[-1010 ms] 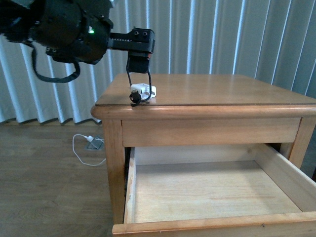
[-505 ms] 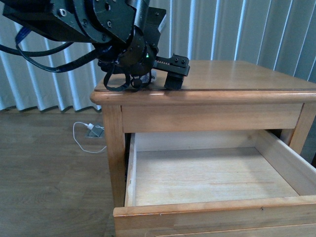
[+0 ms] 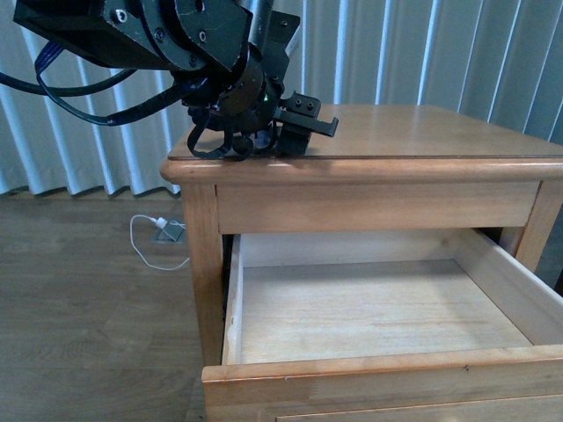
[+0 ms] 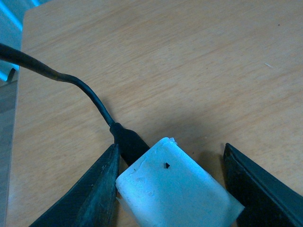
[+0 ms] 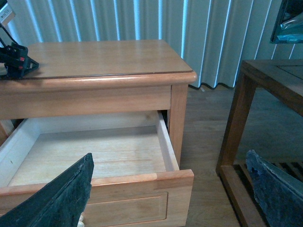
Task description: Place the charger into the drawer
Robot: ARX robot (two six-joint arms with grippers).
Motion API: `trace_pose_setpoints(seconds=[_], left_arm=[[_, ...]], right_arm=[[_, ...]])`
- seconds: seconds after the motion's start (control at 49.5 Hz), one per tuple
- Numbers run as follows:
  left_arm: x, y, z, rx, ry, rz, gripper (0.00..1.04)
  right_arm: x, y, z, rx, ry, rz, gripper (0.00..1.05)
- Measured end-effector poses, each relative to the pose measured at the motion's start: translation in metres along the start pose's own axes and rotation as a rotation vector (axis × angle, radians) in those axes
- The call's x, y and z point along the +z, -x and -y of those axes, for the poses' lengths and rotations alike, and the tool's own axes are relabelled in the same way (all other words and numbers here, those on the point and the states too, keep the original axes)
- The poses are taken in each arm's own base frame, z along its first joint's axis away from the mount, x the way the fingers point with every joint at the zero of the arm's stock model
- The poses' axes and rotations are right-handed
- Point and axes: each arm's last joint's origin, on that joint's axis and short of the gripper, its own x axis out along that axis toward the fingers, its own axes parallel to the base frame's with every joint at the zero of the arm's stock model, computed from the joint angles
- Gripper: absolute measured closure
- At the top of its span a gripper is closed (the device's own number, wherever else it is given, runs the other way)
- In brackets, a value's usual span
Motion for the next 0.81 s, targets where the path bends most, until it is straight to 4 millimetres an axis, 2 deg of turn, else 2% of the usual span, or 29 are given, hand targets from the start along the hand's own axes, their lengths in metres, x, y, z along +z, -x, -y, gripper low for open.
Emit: trace_pose_setpoints(seconds=[0.242,0.364,0.586,0.667,0.808], left_arm=[[-0.004,0.018,-0.009,-0.029,0.017,0.019,0.45],[0.003,0.048,-0.007,-0.116,0.037,0.071,0.45],[0.012,0.102,0.017,-0.315,0.021,0.156,0.45],[0.008,0.113,0.030,-0.381,0.006,0.157,0.45],[-0.003,0.122,0.052,-0.447,-0.027,0.138,0.45]], right_arm=[[0.000,0.000,0.000,0.000,0.000,0.000,0.09],[0.000,0.000,0.000,0.000,0.000,0.000,0.09],[0.000,0.000,0.000,0.000,0.000,0.000,0.09],[0.000,0.000,0.000,0.000,0.000,0.000,0.09],[0.000,0.000,0.000,0.000,0.000,0.000,0.09]])
